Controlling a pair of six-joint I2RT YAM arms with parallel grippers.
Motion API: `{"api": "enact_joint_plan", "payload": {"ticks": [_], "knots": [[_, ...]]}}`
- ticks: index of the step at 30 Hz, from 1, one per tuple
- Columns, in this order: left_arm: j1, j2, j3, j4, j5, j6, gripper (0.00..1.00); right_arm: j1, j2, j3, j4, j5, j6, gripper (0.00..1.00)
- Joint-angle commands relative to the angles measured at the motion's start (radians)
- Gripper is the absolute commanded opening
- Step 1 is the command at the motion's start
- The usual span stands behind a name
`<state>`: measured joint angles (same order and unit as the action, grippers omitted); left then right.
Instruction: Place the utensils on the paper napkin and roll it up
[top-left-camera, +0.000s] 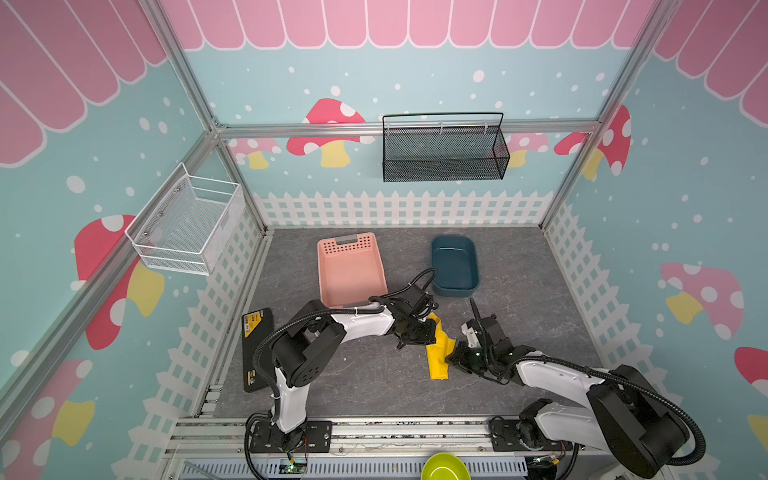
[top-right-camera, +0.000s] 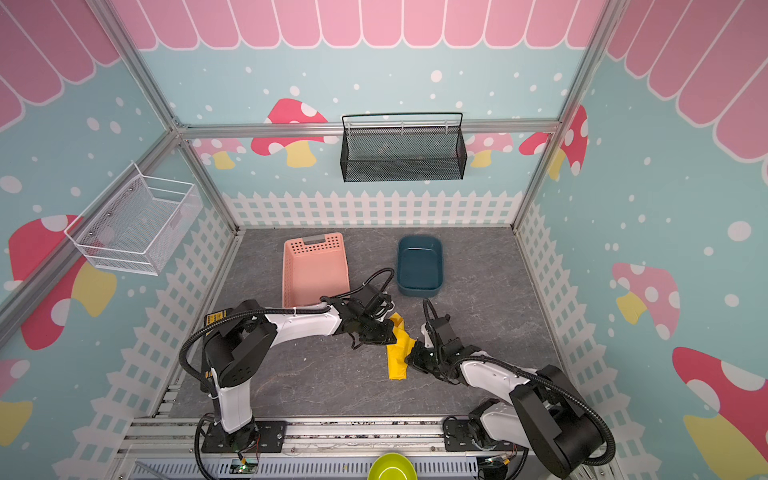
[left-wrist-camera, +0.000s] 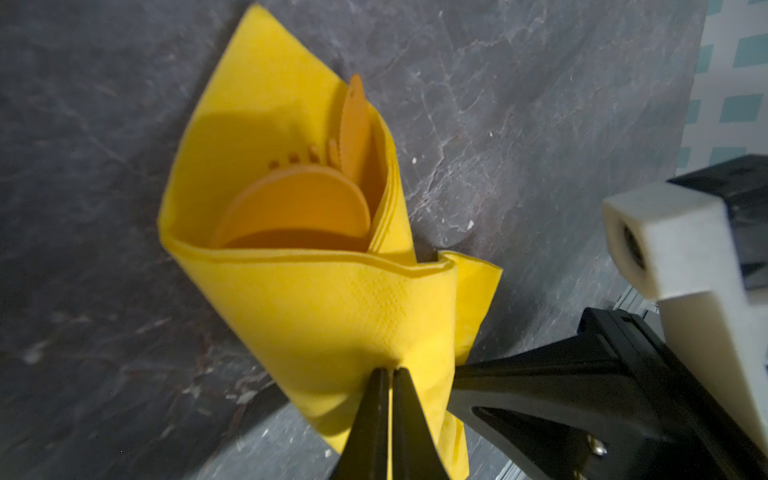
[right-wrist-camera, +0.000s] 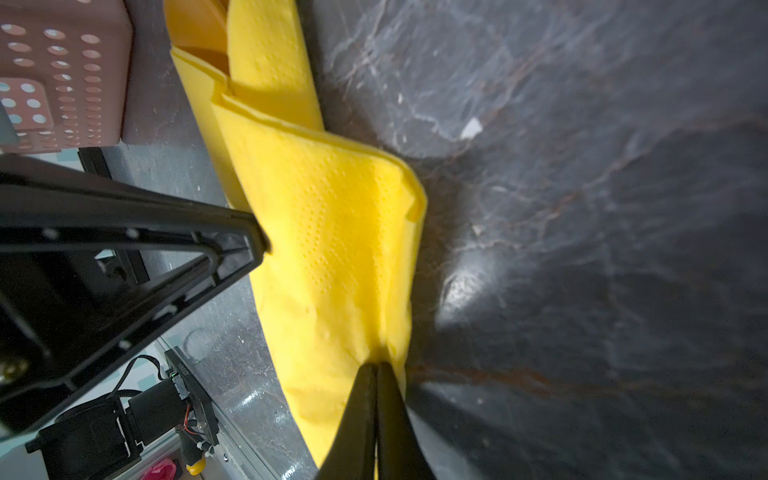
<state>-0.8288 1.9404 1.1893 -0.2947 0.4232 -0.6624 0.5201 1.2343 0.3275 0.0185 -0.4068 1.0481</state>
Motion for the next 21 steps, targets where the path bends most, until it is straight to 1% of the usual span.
{"api": "enact_joint_plan", "payload": {"ticks": [1,15,17,19,21], "knots": [[-0.009,0.001,0.0,0.003,0.019,-0.004,0.09,0.013,0.025,-0.026,-0.073,0.026,0.006,0.08],[-0.018,0.057,0.009,0.005,0.03,-0.005,0.08,0.012,0.022,-0.023,-0.077,0.027,0.001,0.07],[-0.015,0.068,0.015,-0.019,0.019,0.007,0.08,0.014,0.014,-0.016,-0.099,0.034,-0.003,0.09],[-0.01,0.073,0.017,-0.043,0.008,0.022,0.08,0.013,-0.01,-0.001,-0.145,0.052,-0.014,0.16],[-0.004,0.075,0.016,-0.054,0.005,0.03,0.07,0.012,-0.045,0.013,-0.189,0.074,-0.022,0.19]]}}
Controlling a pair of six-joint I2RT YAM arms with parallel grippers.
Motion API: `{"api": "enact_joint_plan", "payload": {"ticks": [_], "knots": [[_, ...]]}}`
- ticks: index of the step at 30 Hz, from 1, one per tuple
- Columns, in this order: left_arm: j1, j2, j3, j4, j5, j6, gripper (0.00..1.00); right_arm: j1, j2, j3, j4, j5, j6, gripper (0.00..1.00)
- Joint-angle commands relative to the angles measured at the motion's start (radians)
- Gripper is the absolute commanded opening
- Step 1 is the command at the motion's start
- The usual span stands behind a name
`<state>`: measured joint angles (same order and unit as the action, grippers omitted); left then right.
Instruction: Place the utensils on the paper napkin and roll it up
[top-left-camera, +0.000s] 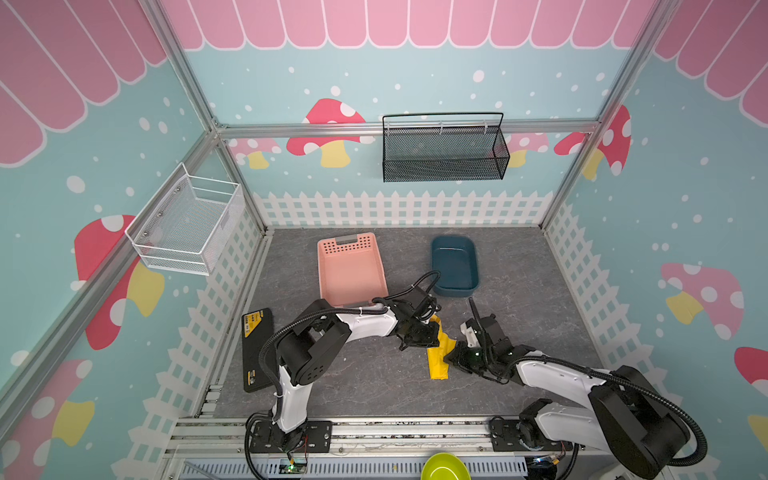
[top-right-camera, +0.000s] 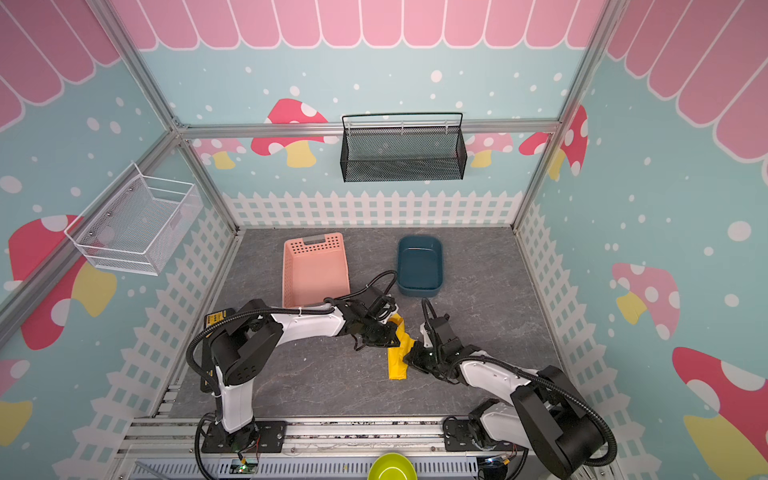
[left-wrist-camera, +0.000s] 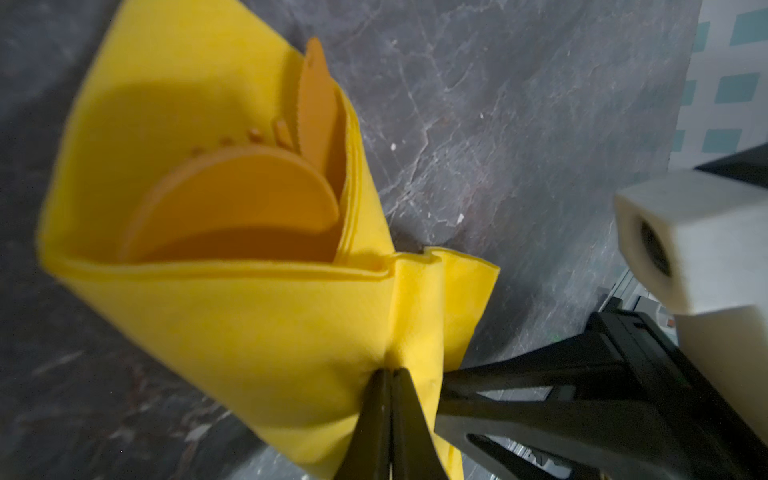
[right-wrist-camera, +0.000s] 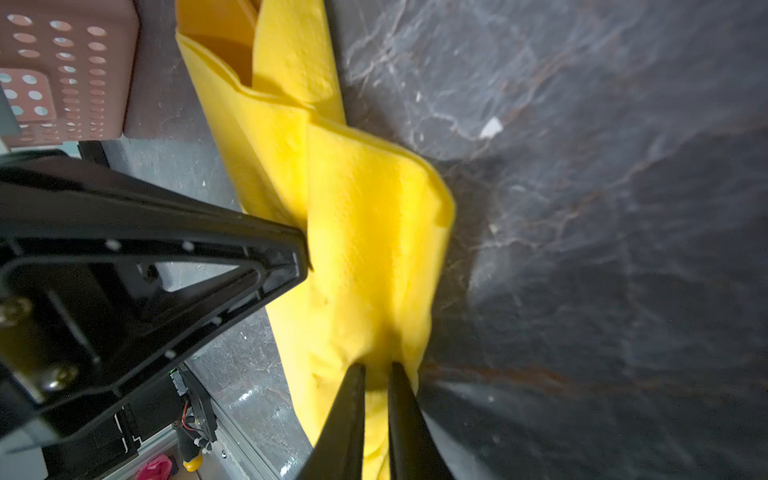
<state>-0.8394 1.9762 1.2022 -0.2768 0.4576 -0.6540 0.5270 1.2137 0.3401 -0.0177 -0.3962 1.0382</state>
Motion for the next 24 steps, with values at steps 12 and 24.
{"api": "enact_joint_plan", "payload": {"ticks": [12,24], "knots": [[0.011,0.042,0.003,-0.076,-0.029,0.026,0.07,0.005,-0.082,0.147,-0.202,0.066,-0.046,0.16],[0.011,0.039,0.0,-0.074,-0.03,0.024,0.07,0.004,0.147,0.234,-0.09,0.01,-0.106,0.11]]}}
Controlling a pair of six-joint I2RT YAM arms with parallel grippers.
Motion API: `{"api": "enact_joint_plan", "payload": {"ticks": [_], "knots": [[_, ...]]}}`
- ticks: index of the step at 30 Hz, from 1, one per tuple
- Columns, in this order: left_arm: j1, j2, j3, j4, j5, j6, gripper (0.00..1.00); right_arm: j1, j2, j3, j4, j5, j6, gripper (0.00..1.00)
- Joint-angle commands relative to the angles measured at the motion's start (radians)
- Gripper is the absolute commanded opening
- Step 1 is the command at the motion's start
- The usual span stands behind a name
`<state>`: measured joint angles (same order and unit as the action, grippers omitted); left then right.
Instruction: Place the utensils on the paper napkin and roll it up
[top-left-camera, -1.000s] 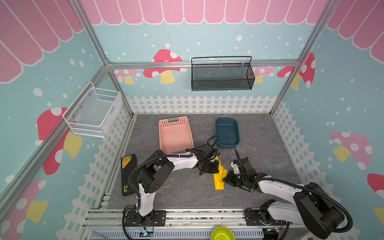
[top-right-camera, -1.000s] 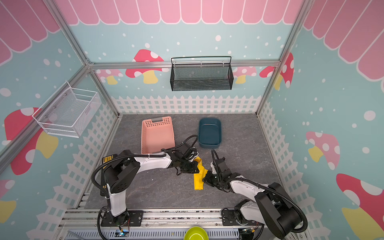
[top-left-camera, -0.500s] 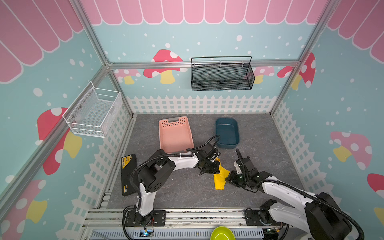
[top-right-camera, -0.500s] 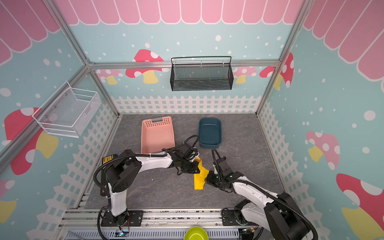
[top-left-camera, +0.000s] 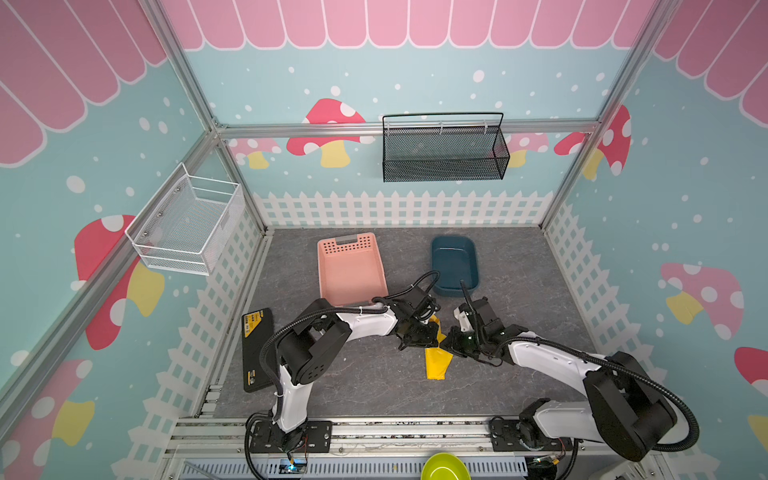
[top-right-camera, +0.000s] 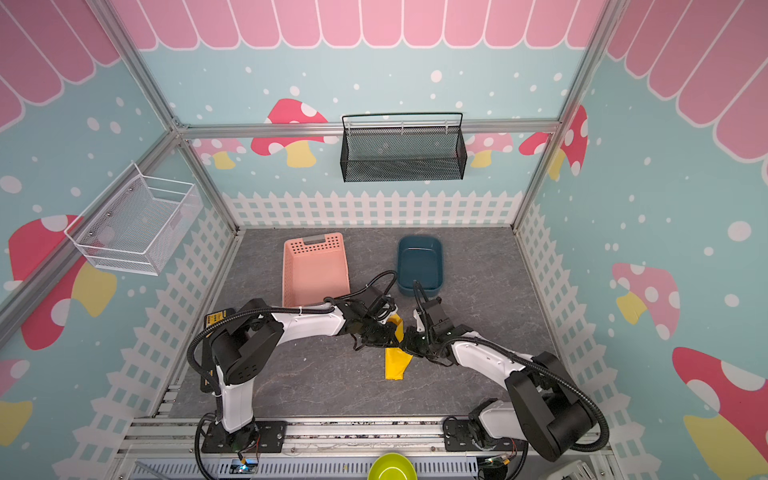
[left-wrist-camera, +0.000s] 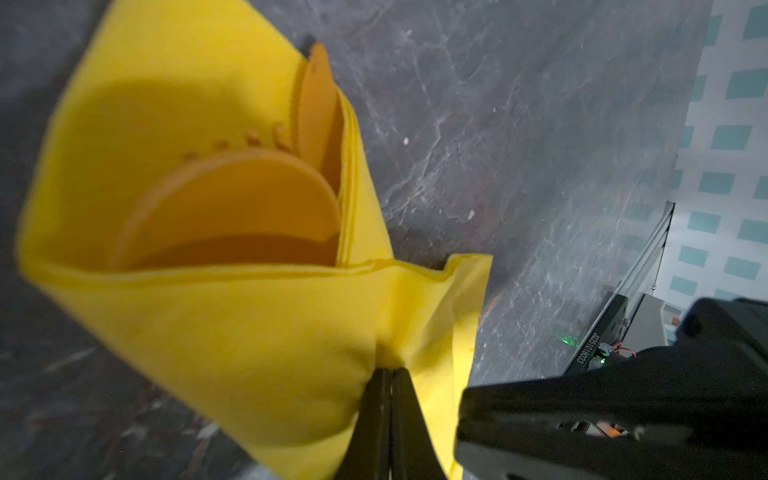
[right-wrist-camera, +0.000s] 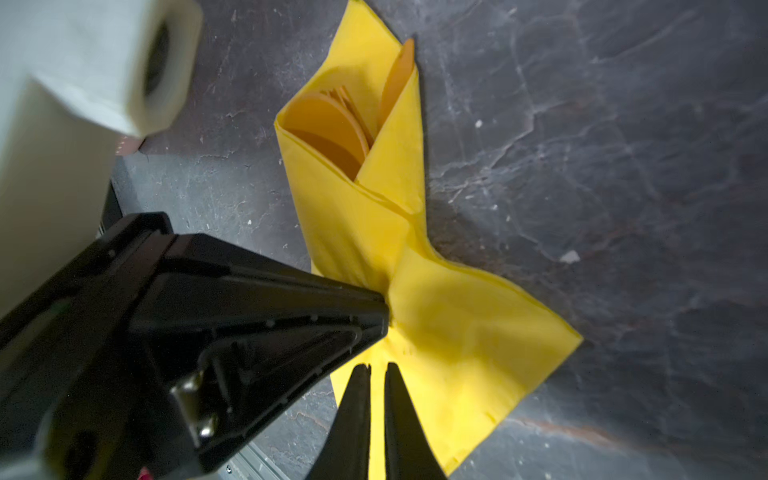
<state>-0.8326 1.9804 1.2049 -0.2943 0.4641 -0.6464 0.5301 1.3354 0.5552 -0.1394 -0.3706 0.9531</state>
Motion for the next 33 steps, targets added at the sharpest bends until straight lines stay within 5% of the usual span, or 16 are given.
{"api": "enact_joint_plan", "payload": {"ticks": [1,22,33], "knots": [[0.003,0.035,-0.004,-0.055,-0.036,0.016,0.07,0.001,0.035,0.018,0.036,-0.016,-0.023,0.11],[0.003,0.007,0.012,-0.042,-0.028,0.004,0.08,0.0,0.13,-0.045,-0.018,0.035,-0.077,0.23],[0.027,-0.112,0.033,-0.047,-0.037,-0.013,0.19,0.001,0.15,-0.056,-0.015,0.041,-0.083,0.17]]}}
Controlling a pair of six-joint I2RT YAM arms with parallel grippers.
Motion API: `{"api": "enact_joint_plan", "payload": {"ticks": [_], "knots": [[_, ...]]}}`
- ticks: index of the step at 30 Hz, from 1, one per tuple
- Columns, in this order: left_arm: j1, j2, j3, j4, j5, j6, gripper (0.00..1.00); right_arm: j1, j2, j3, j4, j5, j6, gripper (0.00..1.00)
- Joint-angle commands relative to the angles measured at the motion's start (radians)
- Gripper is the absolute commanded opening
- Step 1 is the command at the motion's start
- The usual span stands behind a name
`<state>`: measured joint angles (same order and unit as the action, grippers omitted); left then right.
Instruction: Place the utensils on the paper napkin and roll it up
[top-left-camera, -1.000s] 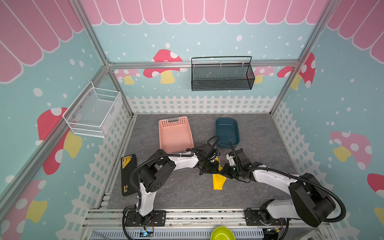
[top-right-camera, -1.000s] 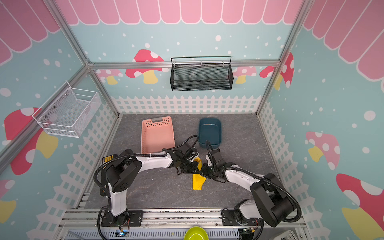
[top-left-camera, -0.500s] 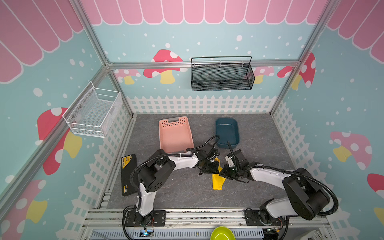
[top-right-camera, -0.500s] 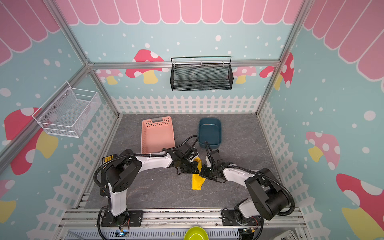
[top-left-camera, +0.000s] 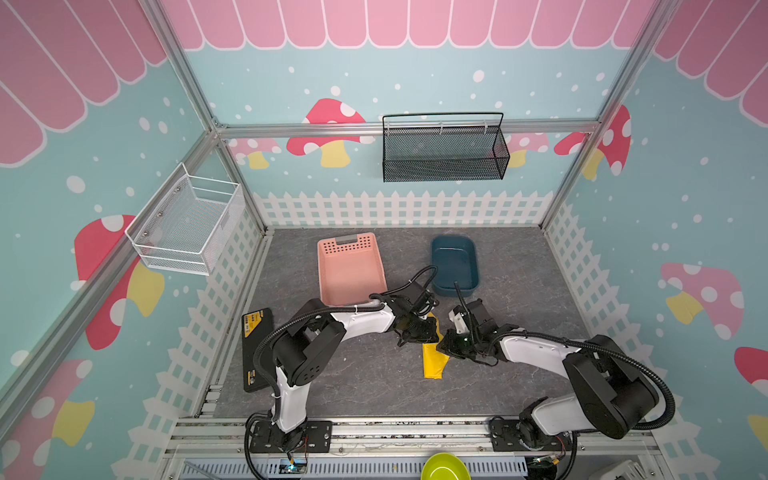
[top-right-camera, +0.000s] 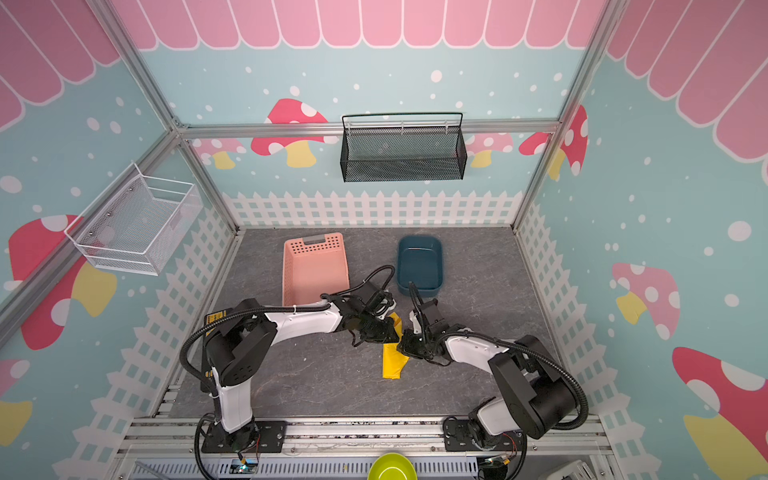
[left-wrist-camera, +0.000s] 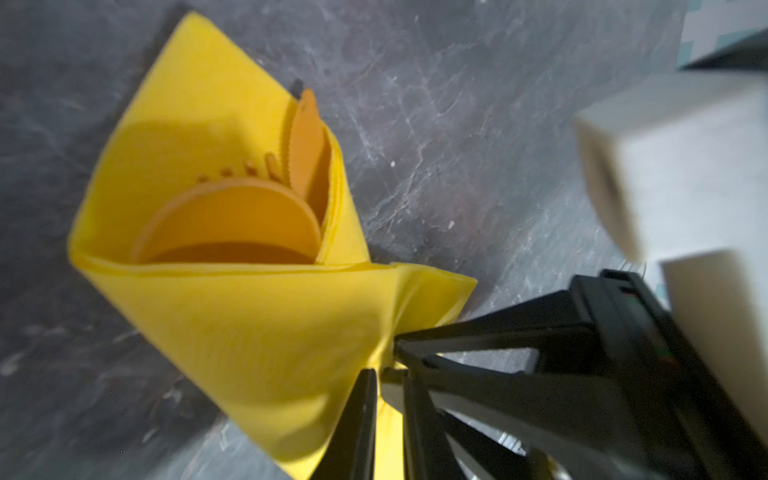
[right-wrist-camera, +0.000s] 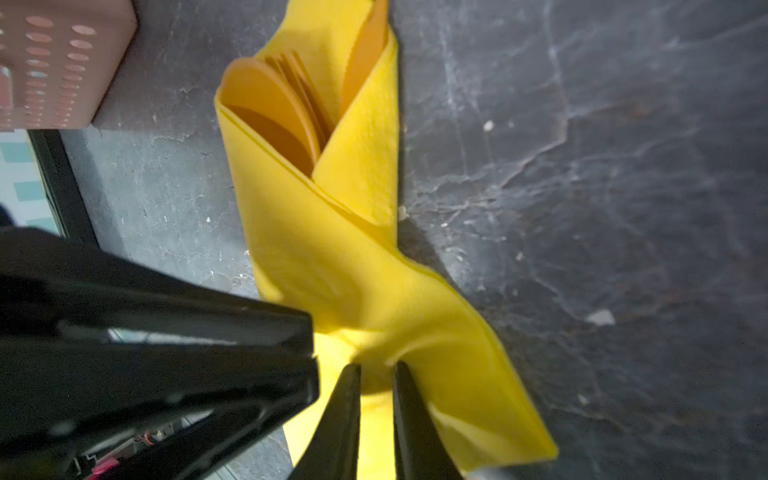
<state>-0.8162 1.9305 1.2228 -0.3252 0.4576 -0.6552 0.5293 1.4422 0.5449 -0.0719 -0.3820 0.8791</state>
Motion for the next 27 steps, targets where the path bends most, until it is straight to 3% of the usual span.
{"api": "enact_joint_plan", "payload": {"ticks": [1,10,17,27], "knots": [[0.016,-0.075,0.005,-0.02,-0.045,-0.003,0.19,0.001,0.043,-0.046,-0.083,0.052,-0.009,0.15],[0.059,-0.137,-0.138,-0.001,-0.088,-0.029,0.28,-0.007,0.044,-0.068,-0.071,0.057,-0.011,0.08],[0.066,-0.124,-0.214,0.093,-0.073,-0.067,0.39,-0.008,0.048,-0.074,-0.06,0.045,-0.011,0.03],[0.079,-0.052,-0.254,0.239,-0.004,-0.104,0.45,-0.011,0.042,-0.086,-0.051,0.039,-0.006,0.01]]}}
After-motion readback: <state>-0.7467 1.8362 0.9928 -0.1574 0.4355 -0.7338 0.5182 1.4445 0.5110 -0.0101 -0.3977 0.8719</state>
